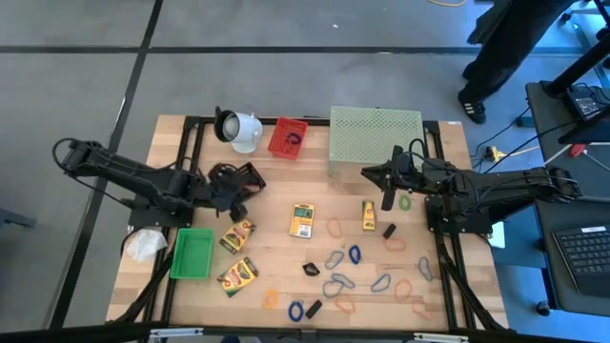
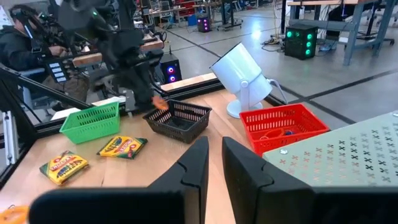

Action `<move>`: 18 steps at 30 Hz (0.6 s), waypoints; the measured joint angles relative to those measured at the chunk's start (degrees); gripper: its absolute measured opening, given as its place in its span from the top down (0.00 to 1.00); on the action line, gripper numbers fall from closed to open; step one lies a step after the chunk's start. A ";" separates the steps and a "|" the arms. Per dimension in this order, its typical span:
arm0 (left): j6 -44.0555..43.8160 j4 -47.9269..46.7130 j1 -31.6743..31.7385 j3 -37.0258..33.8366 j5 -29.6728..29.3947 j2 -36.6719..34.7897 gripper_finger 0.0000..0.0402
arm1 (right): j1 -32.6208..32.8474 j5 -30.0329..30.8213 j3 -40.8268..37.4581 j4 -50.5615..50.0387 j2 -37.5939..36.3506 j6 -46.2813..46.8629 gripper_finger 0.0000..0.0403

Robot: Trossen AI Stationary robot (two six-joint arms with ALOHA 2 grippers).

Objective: Pick & Place Office Desk Supplies
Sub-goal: Put the orange rubber band into the black bin

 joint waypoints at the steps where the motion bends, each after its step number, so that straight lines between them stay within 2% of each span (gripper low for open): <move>1: -0.66 -2.13 0.85 0.00 -0.58 -0.04 0.99 | 0.00 0.01 0.00 0.00 0.00 -0.06 0.88; 7: -4.47 -10.26 5.45 0.00 1.60 2.31 0.99 | -0.02 0.16 0.00 0.00 0.00 -1.48 0.88; 18: -4.12 -10.85 7.95 0.00 3.22 9.74 0.99 | -0.02 0.14 0.00 0.00 0.00 -1.33 0.88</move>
